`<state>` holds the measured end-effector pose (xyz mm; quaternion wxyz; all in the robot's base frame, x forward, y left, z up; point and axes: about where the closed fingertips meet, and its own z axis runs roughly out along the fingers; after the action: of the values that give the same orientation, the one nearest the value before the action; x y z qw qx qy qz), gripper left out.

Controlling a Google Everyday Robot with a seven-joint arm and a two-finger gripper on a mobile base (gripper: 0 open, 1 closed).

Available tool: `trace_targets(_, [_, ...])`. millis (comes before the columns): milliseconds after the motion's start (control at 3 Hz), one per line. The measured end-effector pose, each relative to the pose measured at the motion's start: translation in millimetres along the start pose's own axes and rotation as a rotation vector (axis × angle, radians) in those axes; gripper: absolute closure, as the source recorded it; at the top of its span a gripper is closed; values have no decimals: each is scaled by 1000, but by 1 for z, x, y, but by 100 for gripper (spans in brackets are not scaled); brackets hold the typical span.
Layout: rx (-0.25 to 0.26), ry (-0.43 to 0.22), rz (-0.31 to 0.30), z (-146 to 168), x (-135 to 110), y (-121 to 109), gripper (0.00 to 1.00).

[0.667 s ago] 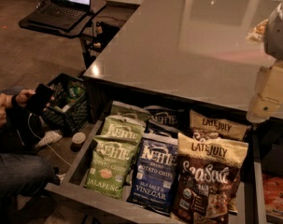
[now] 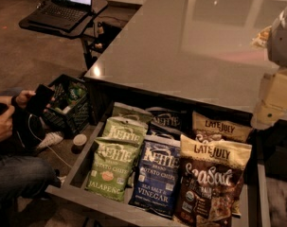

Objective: Pick brown chip bag from top drawer and place on counter

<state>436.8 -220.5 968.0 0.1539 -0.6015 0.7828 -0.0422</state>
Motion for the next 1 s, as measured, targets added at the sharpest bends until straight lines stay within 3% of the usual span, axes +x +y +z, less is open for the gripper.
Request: trace_targets(1000, [-98,79,9,28,35,37,0])
